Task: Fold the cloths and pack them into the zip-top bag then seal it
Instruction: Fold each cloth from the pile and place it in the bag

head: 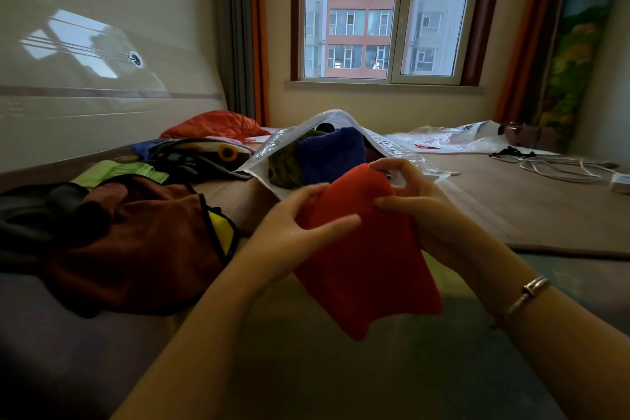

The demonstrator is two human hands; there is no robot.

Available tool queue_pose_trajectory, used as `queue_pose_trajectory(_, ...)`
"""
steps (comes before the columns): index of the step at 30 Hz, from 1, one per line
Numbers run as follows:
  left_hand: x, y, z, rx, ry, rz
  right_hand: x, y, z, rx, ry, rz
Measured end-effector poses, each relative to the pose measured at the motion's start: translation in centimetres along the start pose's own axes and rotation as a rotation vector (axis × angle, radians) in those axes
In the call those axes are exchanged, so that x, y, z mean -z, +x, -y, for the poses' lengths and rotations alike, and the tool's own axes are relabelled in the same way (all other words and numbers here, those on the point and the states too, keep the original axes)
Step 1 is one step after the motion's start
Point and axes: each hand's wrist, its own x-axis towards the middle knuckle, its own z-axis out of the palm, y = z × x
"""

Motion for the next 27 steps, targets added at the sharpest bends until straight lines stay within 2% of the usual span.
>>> queue_pose_trajectory(2,-0.3,-0.3,0.1,0.000,0.004,0.106,-0.1,0.0,0.3,0.016,-0.025,0.028)
queue_pose_trajectory(5,-0.3,-0.3,0.6,0.025,0.028,0.143,-0.3,-0.1,0.6,0.065,-0.129,0.047)
queue_pose_trajectory(8,-0.1,-0.2,0.7,0.034,0.014,0.180,-0.6,0.1,0.3,0.109,-0.251,-0.015)
queue_pose_trajectory(11,0.4,-0.1,0.8,0.101,-0.063,0.210,-0.1,0.3,-0.1,0.016,-0.320,-0.024)
queue_pose_trajectory(15,1.2,0.0,1.7,0.219,-0.157,0.221,1.0,0.0,0.0,-0.183,-0.399,0.177)
queue_pose_trajectory(17,1.3,0.1,1.9,0.256,-0.188,0.259,1.0,0.0,-0.1,-0.177,-0.386,0.220)
queue_pose_trajectory(21,1.1,0.0,1.7,0.271,-0.237,0.341,0.2,0.2,-0.6,-0.136,-0.218,0.202)
queue_pose_trajectory(27,0.5,0.1,2.2,0.272,-0.211,0.310,-0.3,0.6,-1.2,-0.102,-0.235,0.150)
